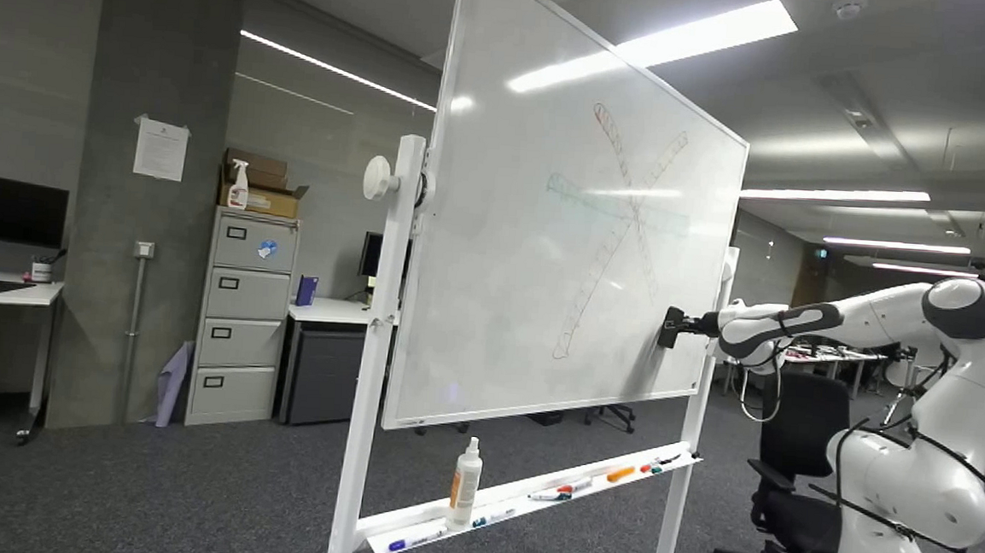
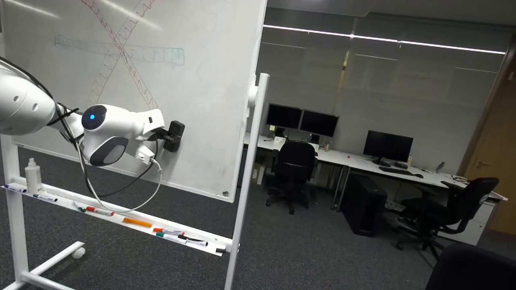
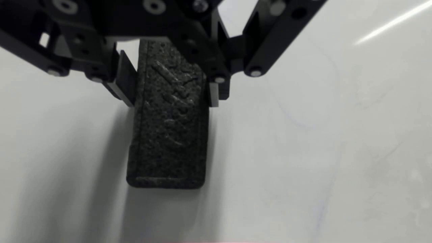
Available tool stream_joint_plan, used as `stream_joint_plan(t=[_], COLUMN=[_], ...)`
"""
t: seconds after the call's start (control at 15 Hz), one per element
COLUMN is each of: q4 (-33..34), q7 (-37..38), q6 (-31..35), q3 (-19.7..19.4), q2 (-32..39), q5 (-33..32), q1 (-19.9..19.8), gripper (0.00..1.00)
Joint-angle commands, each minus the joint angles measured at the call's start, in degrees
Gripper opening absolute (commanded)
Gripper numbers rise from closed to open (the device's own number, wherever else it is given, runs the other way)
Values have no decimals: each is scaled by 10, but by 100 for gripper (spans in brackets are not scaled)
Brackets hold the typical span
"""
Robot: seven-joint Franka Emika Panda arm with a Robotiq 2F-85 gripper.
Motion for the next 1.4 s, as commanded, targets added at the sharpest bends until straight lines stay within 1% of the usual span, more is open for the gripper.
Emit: stream_joint_plan(t=[0.0, 0.33, 0.4, 0.47, 0.73, 0.87, 1.0, 1.13, 1.33], q4=[-1, -12, -10, -7, 14, 23, 29, 28, 28], q7=[11, 21, 6, 8, 16, 16, 17, 20, 25], q6=[0, 0, 0, 0, 0, 0, 0, 0, 0], q3=[98, 228, 251, 274, 344, 363, 374, 373, 351], q2=[11, 14, 13, 18, 37, 44, 53, 58, 64], q5=[-12, -9, 9, 15, 56, 78, 102, 119, 139], q1=[-26, -97, -106, -118, -168, -189, -211, -219, -214], gripper=[30, 30, 30, 30, 30, 30, 30, 30, 30])
